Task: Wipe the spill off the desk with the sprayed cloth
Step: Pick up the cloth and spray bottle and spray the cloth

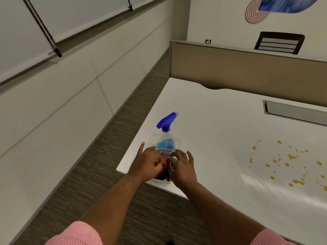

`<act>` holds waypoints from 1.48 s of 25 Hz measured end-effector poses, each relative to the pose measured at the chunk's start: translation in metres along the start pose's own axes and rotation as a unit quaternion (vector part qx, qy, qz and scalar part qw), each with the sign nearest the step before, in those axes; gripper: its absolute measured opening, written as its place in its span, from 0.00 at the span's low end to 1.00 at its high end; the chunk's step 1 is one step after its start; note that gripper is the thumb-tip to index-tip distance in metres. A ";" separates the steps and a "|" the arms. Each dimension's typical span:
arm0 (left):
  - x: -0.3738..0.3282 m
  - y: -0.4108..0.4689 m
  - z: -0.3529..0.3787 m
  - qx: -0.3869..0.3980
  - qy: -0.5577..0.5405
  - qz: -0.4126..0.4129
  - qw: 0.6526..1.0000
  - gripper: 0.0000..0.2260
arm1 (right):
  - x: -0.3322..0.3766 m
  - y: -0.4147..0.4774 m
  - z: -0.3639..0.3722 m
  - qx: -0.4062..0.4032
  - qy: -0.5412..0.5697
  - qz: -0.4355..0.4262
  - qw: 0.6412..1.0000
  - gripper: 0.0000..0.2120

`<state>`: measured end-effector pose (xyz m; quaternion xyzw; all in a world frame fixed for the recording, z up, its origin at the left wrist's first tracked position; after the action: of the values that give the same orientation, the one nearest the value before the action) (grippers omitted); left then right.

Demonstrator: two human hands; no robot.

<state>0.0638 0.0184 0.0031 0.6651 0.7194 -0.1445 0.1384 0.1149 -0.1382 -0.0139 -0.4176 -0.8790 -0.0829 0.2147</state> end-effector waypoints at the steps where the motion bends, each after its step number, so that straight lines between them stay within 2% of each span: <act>1: -0.003 -0.001 -0.006 -0.006 -0.035 -0.014 0.999 0.14 | 0.002 0.001 -0.003 -0.016 0.018 -0.009 1.000 0.12; 3: -0.010 -0.004 -0.017 0.004 -0.141 -0.076 0.987 0.23 | 0.008 0.006 -0.008 -0.025 0.062 -0.010 0.998 0.10; 6: -0.017 -0.004 -0.026 0.006 -0.260 -0.117 0.959 0.34 | 0.019 0.011 -0.015 0.001 0.168 0.054 0.984 0.12; 8: -0.018 -0.002 -0.032 0.001 -0.316 -0.130 0.940 0.38 | 0.024 0.014 -0.019 0.010 0.209 0.076 0.975 0.11; 11: -0.022 0.000 -0.040 -0.004 -0.372 -0.137 0.918 0.39 | 0.029 0.016 -0.029 -0.005 0.202 0.068 0.977 0.11; 18: -0.014 -0.001 -0.042 -0.031 -0.399 -0.153 0.904 0.41 | 0.028 0.014 -0.039 -0.027 0.202 0.076 0.976 0.18; 22: -0.005 0.000 -0.045 -0.054 -0.392 -0.168 0.903 0.41 | 0.017 0.025 -0.051 -0.124 0.205 0.099 0.966 0.35; 24: -0.003 0.001 -0.047 -0.059 -0.396 -0.172 0.900 0.42 | 0.020 0.038 -0.058 -0.143 0.200 0.095 0.965 0.43; 26: -0.002 0.002 -0.049 -0.060 -0.400 -0.173 0.898 0.42 | 0.029 0.052 -0.064 -0.154 0.218 0.099 0.959 0.46; 32: -0.004 0.001 -0.066 -0.067 -0.396 -0.163 0.901 0.41 | 0.045 0.078 -0.068 -0.171 0.278 0.124 0.937 0.37; 37: -0.005 0.004 -0.087 -0.080 -0.389 -0.140 0.907 0.41 | 0.050 0.077 -0.078 -0.185 0.312 0.094 0.927 0.32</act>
<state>0.0679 0.0483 0.0854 0.4354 0.7034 -0.3518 0.4380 0.1702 -0.0792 0.0755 -0.4838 -0.6932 -0.3495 0.4041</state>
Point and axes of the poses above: each hand's wrist, its own y-axis towards the middle knuckle, its own z-axis out of the palm, x = y × z, the point moved 3 cm from there along y, towards the middle knuckle, and after that the axes turned 3 degrees about x, right-handed, at the moved point
